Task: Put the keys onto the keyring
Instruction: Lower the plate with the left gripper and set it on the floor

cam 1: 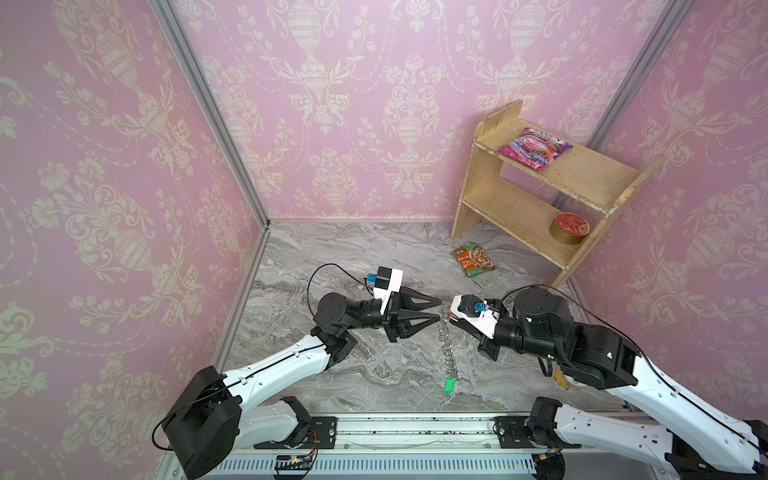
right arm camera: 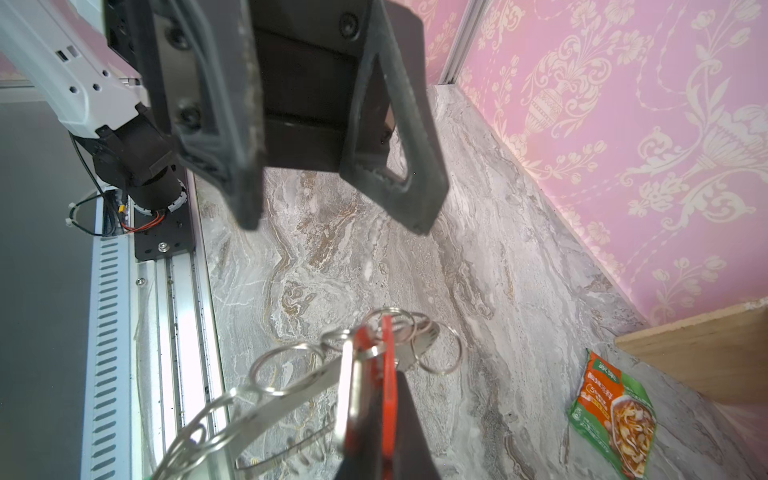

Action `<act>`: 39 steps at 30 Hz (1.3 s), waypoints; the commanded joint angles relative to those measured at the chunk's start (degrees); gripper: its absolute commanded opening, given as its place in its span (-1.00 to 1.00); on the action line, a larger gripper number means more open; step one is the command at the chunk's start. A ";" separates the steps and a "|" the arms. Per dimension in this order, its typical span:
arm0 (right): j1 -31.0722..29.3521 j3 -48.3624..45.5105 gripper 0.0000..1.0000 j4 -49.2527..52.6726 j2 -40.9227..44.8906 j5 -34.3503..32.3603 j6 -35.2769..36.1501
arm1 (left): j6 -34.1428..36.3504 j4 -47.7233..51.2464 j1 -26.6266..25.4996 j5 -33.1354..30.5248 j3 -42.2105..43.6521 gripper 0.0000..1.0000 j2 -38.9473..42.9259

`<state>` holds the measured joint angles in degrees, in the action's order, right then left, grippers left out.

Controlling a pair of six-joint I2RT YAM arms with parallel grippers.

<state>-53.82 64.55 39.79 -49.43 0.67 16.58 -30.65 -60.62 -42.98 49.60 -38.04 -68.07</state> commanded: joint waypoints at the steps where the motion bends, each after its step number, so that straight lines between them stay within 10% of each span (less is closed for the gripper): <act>1: -0.72 2.32 -1.00 0.86 -0.09 -1.63 0.67 | 4.51 5.43 -0.38 -2.48 0.90 -0.08 2.93; 20: -1.46 4.68 -1.00 5.76 -12.24 -5.41 -4.57 | 17.67 45.23 -0.43 -24.99 5.68 0.09 22.73; 39: -3.83 8.65 -1.00 -2.70 -29.58 -0.05 -11.94 | 18.97 60.38 -0.36 -38.26 8.82 0.26 37.26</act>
<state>-57.32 71.22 40.51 -78.02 -0.64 5.87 -12.93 -3.01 -42.98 13.72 -30.04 -31.81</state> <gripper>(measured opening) 0.043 0.628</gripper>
